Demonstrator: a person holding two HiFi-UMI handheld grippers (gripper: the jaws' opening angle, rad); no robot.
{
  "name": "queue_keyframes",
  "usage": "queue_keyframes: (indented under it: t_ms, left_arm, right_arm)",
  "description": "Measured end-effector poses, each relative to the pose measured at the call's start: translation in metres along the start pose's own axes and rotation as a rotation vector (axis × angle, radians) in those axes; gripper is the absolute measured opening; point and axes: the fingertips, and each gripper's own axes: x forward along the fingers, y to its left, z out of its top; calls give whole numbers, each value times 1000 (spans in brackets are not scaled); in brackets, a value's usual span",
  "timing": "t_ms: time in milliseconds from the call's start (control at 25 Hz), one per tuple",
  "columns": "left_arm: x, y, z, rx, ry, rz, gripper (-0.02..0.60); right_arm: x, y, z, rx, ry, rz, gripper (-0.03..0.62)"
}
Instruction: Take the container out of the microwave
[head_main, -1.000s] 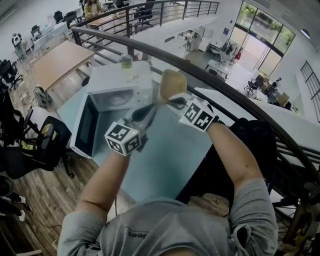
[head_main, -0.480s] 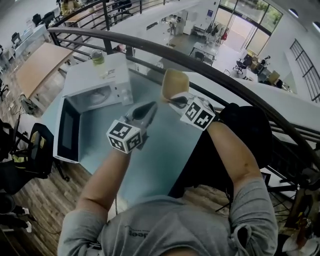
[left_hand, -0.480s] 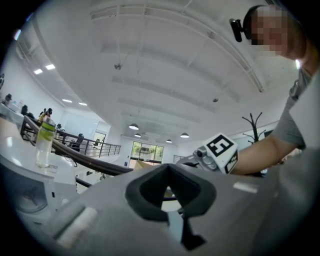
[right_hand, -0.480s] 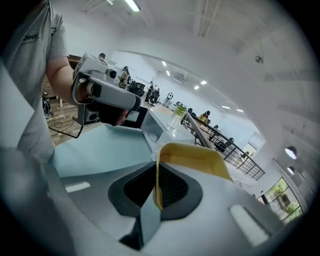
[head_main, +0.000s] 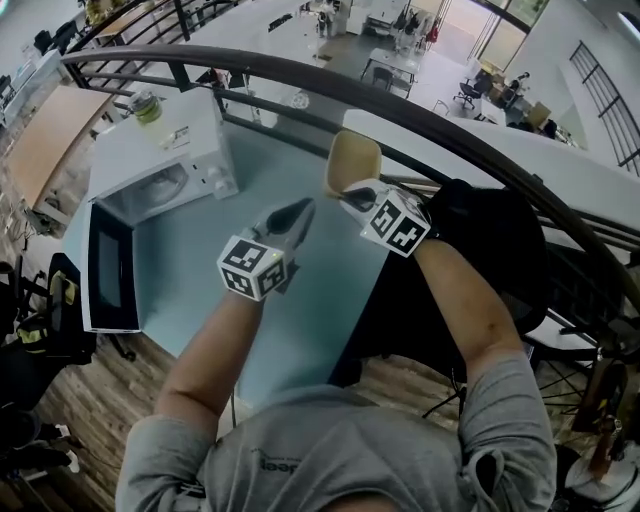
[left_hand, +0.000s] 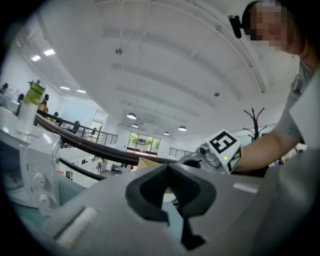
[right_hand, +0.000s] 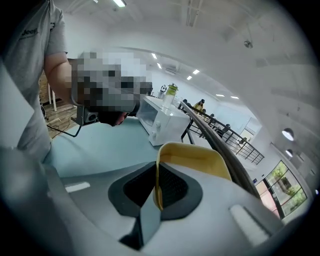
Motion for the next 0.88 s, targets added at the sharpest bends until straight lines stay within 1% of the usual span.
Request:
queue_keyframes:
  t_ms: [480, 880]
  left_arm:
    - [51, 17, -82, -65, 87, -13, 18]
    - [76, 23, -133, -77, 154, -15, 18]
  right_arm:
    - [43, 0, -93, 95, 74, 25, 18]
    - [79, 12, -146, 135, 128, 46, 18]
